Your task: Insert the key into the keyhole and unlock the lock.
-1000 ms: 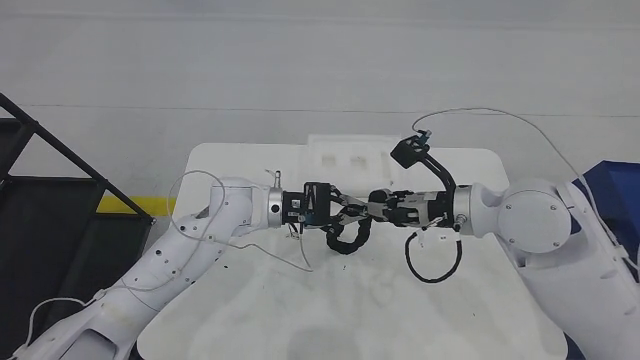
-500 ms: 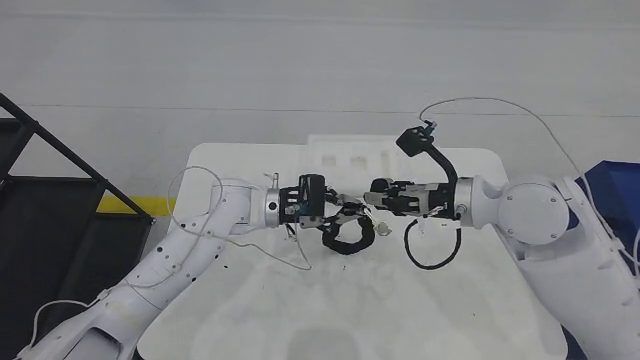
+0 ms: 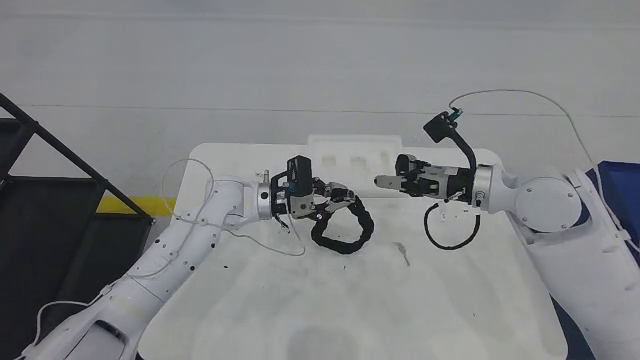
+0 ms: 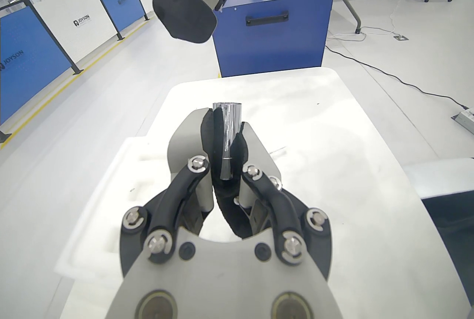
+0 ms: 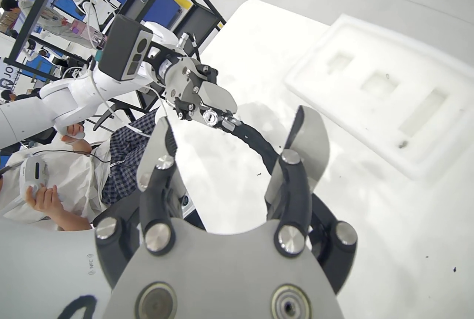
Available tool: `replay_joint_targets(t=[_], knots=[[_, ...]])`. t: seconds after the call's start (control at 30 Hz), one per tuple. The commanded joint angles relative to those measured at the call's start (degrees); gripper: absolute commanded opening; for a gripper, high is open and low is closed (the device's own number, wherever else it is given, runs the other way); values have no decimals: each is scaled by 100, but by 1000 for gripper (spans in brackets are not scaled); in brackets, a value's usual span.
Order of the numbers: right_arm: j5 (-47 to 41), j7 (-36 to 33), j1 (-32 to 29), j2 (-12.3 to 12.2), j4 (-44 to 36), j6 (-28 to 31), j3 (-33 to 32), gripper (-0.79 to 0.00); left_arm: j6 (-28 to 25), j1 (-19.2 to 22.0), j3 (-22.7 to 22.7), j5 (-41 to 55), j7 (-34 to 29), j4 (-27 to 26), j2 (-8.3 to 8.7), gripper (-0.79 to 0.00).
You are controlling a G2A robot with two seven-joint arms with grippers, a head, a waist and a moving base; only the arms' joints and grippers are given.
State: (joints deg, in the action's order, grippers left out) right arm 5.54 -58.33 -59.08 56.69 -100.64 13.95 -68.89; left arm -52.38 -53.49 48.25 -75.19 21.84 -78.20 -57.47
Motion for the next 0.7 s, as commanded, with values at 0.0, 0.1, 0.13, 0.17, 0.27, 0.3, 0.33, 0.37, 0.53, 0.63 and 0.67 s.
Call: replay_joint_targets(t=[0.0,0.1,0.13,0.17,0.27,0.3,0.33,0.37,0.53,0.63,0.67], knots=[[-51,-69,-48,-16,49,114,-48,0,-59,-37,93,-31,10,-27,28,-785],[-44,-184,-135,-47,124,229,-127,0,-169,-147,289,-61,21,-108,92,-785],[-6,-218,-164,-58,157,257,-150,0,-214,-189,360,-70,19,-141,116,-785],[19,-249,-196,-69,206,269,-171,0,-253,-235,434,-74,17,-167,140,-785],[160,-319,-266,-98,359,292,-220,0,-410,-363,644,-46,27,-216,207,-785],[210,-322,-286,-106,429,286,-232,0,-486,-407,703,-28,33,-224,227,-785],[316,-338,-308,-115,529,256,-233,0,-547,-439,767,-28,20,-230,248,-785],[426,-332,-317,-121,610,246,-222,0,-562,-474,820,-28,14,-248,268,-785],[1319,-262,-245,-130,1120,72,-23,0,-562,-598,886,2,6,-393,398,-785],[1700,-223,-149,-109,1479,4,178,0,-562,-614,886,36,28,-430,494,-785],[1759,-259,-109,-103,1604,0,233,0,-562,-606,884,27,43,-448,524,-785]])
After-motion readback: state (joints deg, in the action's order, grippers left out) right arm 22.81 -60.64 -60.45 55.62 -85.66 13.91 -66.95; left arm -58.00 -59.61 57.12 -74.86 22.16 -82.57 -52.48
